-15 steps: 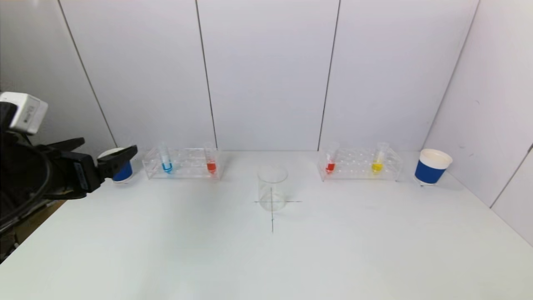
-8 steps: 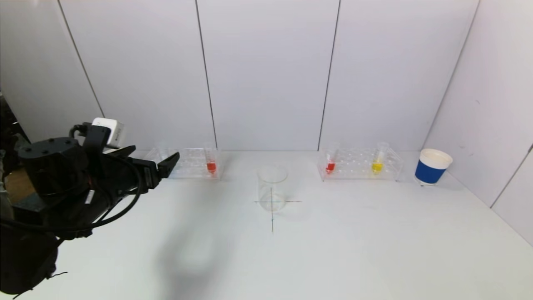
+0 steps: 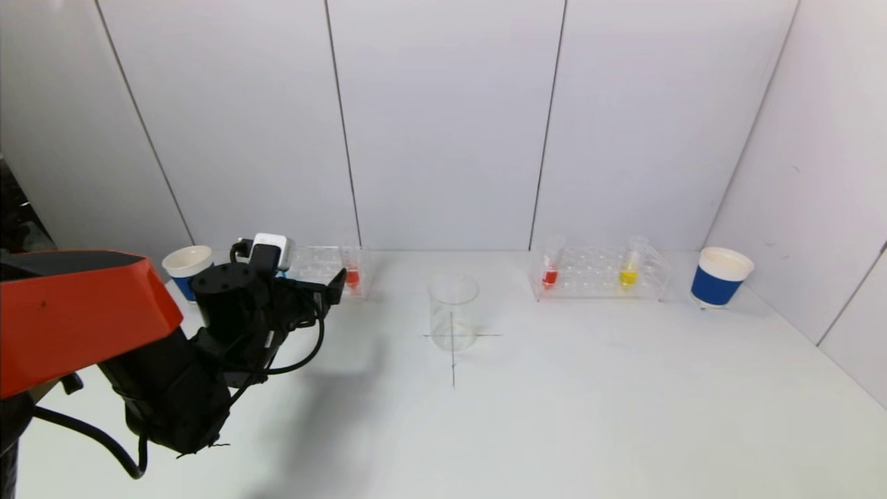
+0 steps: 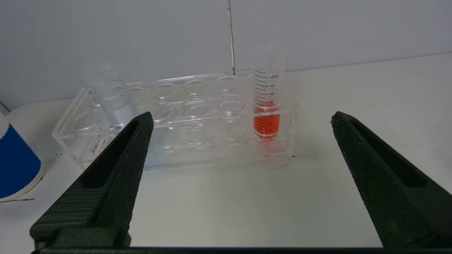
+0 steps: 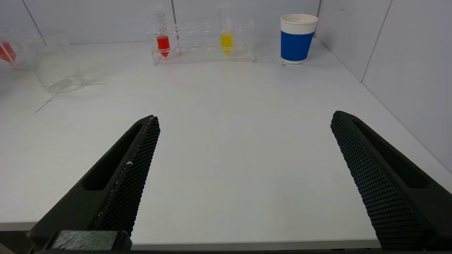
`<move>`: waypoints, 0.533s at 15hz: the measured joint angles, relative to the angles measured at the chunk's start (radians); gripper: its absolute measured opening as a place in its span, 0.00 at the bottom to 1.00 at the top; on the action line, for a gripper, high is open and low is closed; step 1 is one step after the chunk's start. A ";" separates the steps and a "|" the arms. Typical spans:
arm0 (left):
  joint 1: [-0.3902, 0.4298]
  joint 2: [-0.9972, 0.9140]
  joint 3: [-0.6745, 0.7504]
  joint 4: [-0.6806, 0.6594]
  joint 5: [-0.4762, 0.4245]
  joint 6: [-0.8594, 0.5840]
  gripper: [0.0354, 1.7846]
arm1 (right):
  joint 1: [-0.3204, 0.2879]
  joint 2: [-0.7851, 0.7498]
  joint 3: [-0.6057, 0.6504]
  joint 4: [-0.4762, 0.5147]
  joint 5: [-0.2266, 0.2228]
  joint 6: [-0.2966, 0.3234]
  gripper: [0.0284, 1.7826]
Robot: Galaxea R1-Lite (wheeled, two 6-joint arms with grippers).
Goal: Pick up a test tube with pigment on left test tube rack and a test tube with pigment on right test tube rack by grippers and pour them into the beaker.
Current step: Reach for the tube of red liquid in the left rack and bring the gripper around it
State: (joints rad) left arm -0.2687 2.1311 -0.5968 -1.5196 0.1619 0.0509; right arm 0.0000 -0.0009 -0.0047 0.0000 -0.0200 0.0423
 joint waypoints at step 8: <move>-0.026 0.156 -0.177 0.020 0.039 0.002 0.99 | 0.000 0.000 0.000 0.000 0.000 0.000 0.99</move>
State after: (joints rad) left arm -0.2943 2.2866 -0.7736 -1.4996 0.2004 0.0532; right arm 0.0000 -0.0013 -0.0047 0.0000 -0.0196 0.0423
